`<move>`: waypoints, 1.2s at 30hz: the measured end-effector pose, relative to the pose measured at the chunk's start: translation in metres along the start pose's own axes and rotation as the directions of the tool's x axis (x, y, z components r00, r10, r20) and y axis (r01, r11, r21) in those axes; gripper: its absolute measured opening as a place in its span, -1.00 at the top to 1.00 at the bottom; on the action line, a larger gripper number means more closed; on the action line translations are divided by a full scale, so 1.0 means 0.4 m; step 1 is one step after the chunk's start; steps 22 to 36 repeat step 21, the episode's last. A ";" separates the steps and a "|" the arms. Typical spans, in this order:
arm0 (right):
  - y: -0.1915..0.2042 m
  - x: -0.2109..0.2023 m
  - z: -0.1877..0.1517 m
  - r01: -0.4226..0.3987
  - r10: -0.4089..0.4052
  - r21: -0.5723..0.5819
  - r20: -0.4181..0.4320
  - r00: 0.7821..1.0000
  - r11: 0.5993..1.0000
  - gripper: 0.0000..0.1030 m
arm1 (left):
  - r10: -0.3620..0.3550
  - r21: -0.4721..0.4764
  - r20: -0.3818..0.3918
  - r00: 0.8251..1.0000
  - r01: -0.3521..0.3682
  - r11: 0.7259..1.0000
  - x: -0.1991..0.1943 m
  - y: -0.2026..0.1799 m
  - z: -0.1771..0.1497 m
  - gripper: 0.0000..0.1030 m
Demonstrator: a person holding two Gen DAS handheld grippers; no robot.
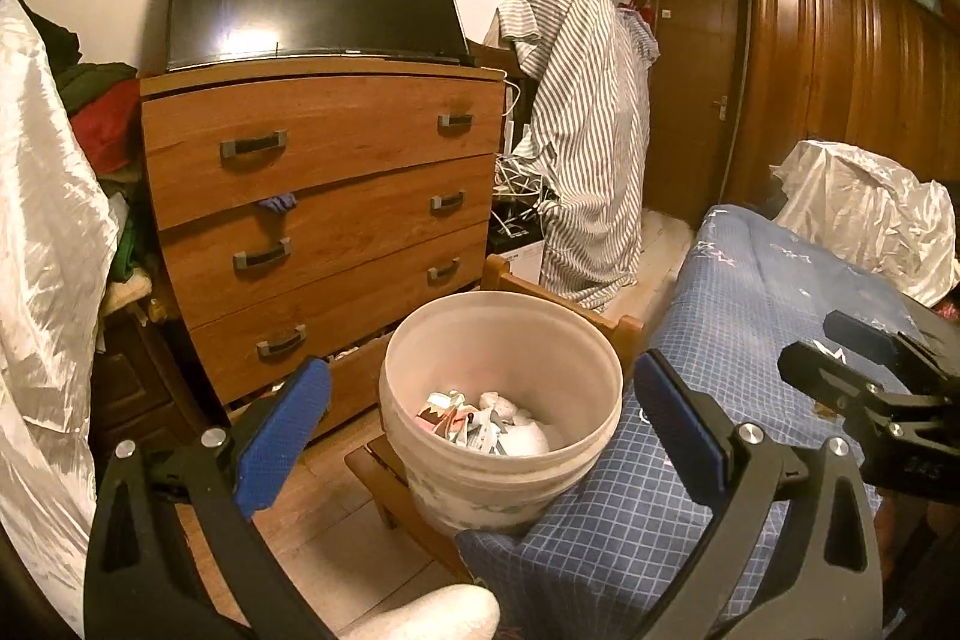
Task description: Collect trash
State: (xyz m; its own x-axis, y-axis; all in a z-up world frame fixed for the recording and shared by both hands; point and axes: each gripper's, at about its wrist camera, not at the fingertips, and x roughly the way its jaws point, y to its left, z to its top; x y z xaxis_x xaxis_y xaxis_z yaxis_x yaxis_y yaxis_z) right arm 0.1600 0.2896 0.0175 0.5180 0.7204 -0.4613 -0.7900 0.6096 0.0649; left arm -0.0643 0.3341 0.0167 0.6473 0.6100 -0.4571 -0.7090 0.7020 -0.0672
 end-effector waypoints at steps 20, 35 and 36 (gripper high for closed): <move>0.018 0.017 0.006 -0.018 0.017 -0.022 -0.017 1.000 1.000 -0.83 | 0.004 -0.003 -0.032 0.999 -0.004 1.000 0.019 0.002 -0.013 -0.90; 0.017 0.017 0.005 -0.019 0.018 -0.021 -0.017 1.000 1.000 -0.83 | 0.007 -0.005 -0.032 0.999 -0.007 1.000 0.019 0.003 -0.013 -0.90; 0.017 0.017 0.005 -0.019 0.018 -0.021 -0.017 1.000 1.000 -0.83 | 0.007 -0.005 -0.032 0.999 -0.007 1.000 0.019 0.003 -0.013 -0.90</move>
